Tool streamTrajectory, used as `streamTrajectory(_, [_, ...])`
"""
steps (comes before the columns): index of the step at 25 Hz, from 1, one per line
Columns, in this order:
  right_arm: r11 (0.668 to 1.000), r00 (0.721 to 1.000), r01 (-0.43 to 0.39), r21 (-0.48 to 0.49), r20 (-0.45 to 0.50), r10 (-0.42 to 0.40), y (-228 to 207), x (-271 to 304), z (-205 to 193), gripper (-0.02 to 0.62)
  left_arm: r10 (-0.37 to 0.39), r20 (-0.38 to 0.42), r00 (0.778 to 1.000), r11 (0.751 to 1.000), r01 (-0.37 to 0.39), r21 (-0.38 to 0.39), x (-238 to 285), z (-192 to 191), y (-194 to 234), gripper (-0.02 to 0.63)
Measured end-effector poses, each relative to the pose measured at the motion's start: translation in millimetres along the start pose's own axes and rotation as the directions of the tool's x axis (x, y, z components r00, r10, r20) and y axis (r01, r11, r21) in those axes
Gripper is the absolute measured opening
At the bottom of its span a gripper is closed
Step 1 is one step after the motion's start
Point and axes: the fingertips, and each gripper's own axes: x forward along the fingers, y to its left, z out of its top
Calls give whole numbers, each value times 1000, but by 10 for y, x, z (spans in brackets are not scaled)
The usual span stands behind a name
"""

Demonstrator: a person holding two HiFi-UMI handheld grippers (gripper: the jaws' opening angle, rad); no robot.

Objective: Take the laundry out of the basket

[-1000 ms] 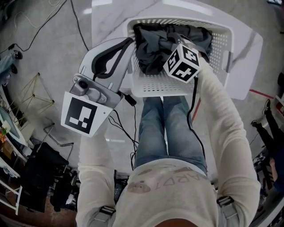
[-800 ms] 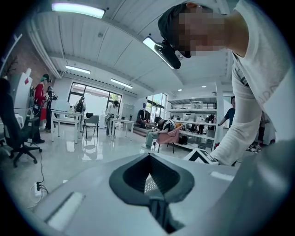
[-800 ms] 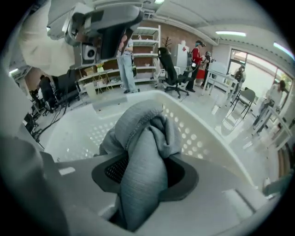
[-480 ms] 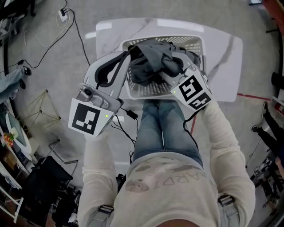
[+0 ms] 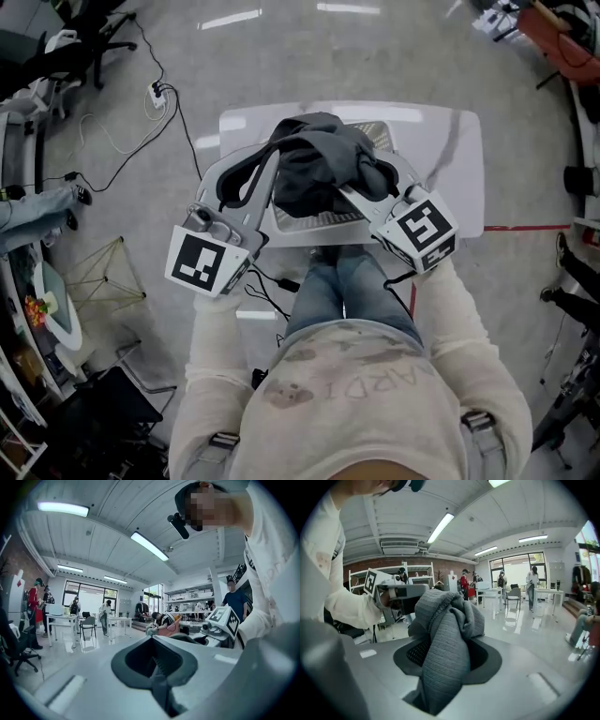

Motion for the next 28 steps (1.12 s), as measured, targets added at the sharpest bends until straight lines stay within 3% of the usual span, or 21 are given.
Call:
streamTrajectory(9, [999, 984, 44, -11, 171, -41, 44, -608, 743, 189, -5, 46, 999, 999, 3, 44, -83, 494, -334, 0])
streamTrajectory(16, [999, 951, 44, -10, 306, -38, 171, -1006, 1246, 189, -22, 87, 996, 998, 16, 68, -158, 856, -547, 0])
streamTrajectory(28, [998, 918, 49, 36, 392, -59, 252, -1123, 1404, 195, -25, 127, 992, 996, 15, 84, -237, 1018, -604, 0])
